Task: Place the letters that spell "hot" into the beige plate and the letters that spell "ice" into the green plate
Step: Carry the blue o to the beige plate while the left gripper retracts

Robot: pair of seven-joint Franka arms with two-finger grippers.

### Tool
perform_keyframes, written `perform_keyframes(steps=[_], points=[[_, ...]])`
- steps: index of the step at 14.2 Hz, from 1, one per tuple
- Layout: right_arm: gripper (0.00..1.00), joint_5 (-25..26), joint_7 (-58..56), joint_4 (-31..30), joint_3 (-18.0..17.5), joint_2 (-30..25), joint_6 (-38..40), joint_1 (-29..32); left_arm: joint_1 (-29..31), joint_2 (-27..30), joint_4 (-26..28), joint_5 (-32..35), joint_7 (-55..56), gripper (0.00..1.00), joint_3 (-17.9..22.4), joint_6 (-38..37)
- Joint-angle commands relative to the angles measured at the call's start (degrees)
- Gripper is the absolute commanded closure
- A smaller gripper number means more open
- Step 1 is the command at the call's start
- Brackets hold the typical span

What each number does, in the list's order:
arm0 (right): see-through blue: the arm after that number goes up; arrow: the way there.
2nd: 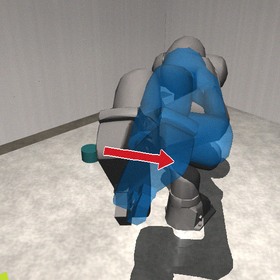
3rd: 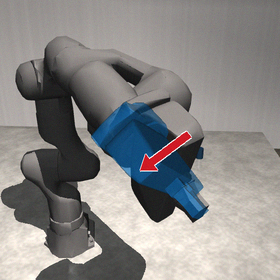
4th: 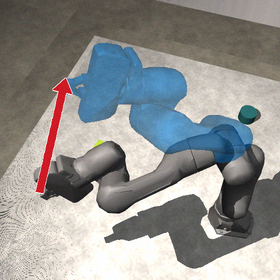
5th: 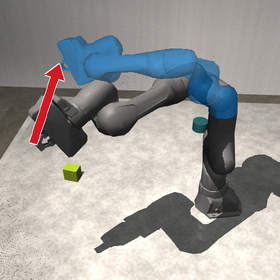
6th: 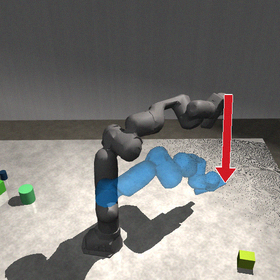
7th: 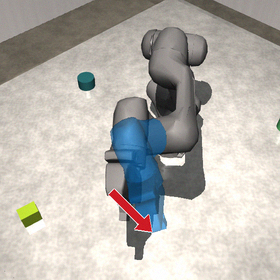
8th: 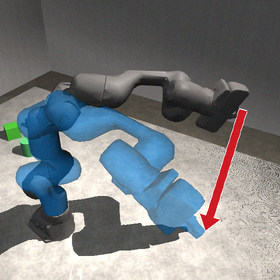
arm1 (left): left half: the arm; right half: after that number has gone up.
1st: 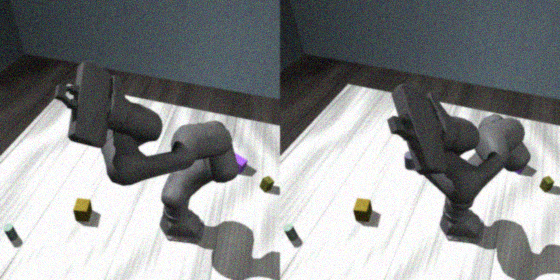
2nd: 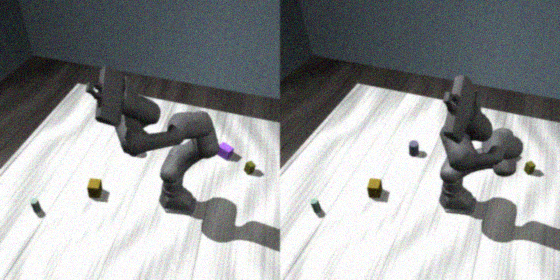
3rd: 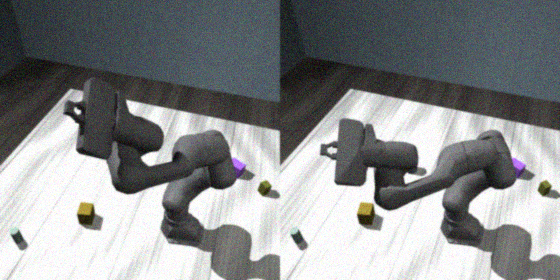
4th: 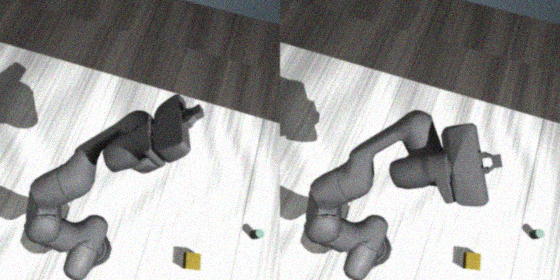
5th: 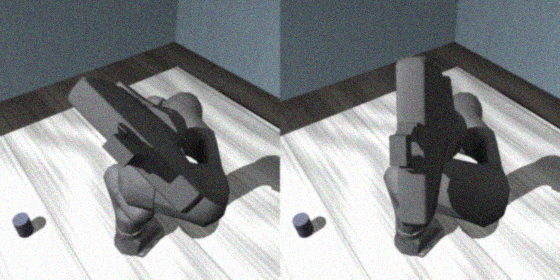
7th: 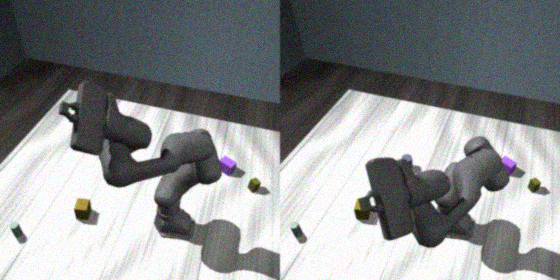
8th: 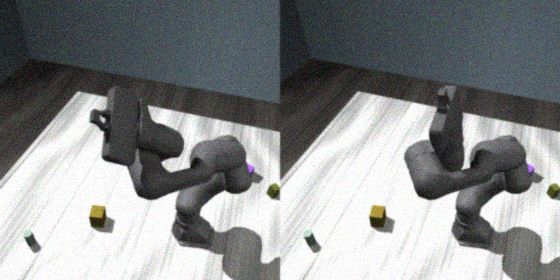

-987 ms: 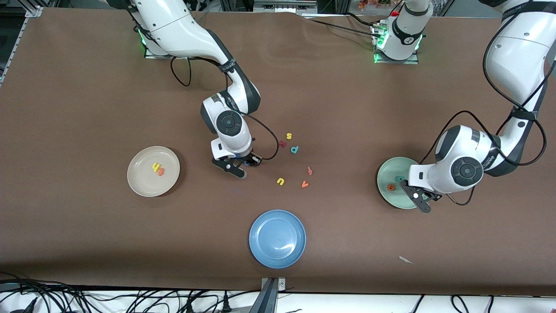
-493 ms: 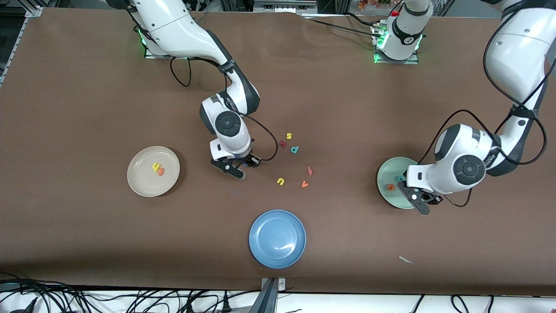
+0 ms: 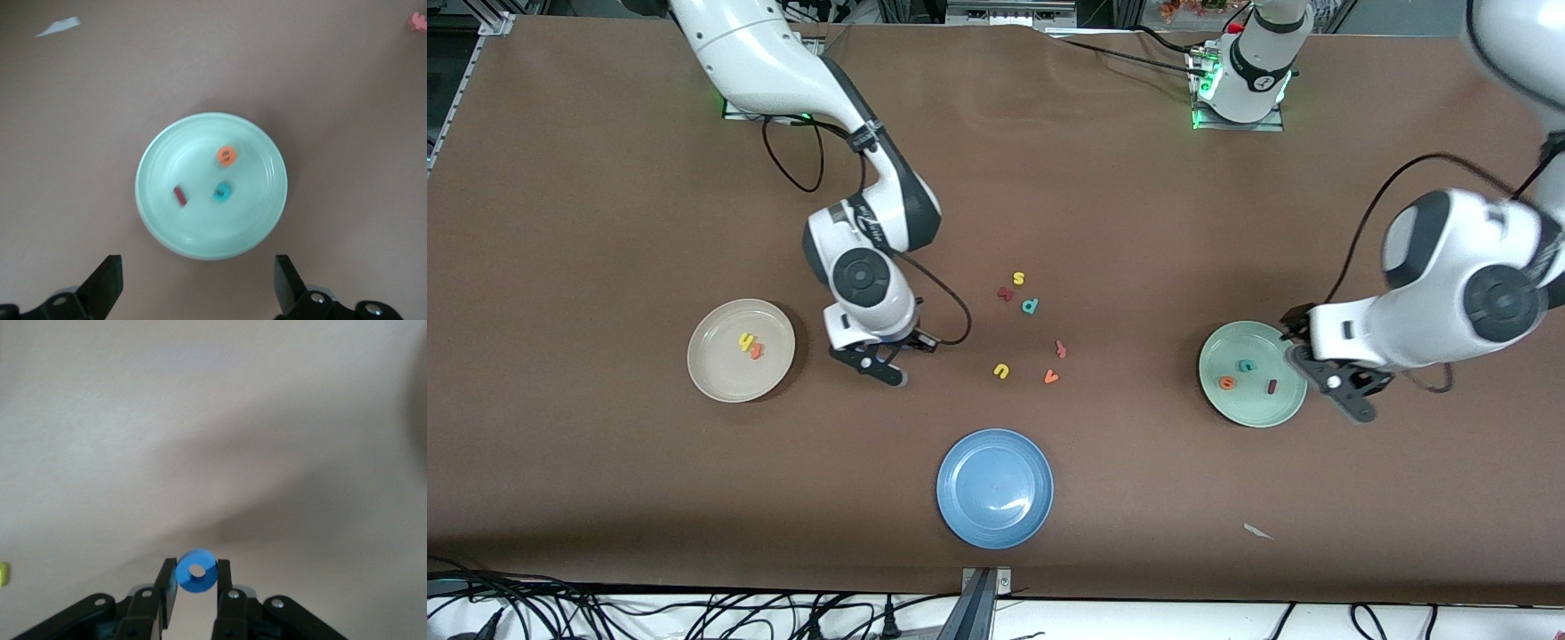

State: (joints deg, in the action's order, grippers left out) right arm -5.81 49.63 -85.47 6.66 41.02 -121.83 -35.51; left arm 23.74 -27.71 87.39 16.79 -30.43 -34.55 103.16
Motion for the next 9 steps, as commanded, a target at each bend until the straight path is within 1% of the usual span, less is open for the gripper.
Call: perform_keyframes(steps=[1,3,4,5,6,8,9], points=[[0.81,-1.13,-9.08,-3.80,2.73,-3.74,2.91,0.79,0.25,5.90,-0.64,-3.16,1.68,0.00,-0.17,-4.89],[0.81,-1.13,-15.94,-8.29,5.46,-6.90,2.21,0.79,-0.10,7.84,-2.74,-6.58,2.56,0.00,-0.08,-7.87],[0.81,-1.13,-19.71,-11.00,6.95,-8.66,1.42,0.79,-0.62,9.68,-3.45,-8.08,3.61,0.00,0.70,-9.28],[0.81,-1.13,-23.84,-14.08,8.79,-10.59,0.29,0.79,-2.37,11.87,-3.28,-8.53,5.19,0.00,1.93,-9.91],[0.81,-1.22,-28.32,-17.68,10.64,-12.35,-2.08,0.79,-5.52,13.29,-3.28,-9.14,6.60,0.00,5.86,-10.43],[0.81,-1.22,-36.15,-23.40,14.07,-14.29,-7.08,0.79,-12.64,15.31,-3.28,-12.82,7.14,0.00,16.22,-10.00],[0.81,-1.31,-39.49,-25.08,15.56,-14.47,-9.02,0.88,-15.37,16.02,-3.28,-14.92,7.05,0.00,21.23,-9.91]])
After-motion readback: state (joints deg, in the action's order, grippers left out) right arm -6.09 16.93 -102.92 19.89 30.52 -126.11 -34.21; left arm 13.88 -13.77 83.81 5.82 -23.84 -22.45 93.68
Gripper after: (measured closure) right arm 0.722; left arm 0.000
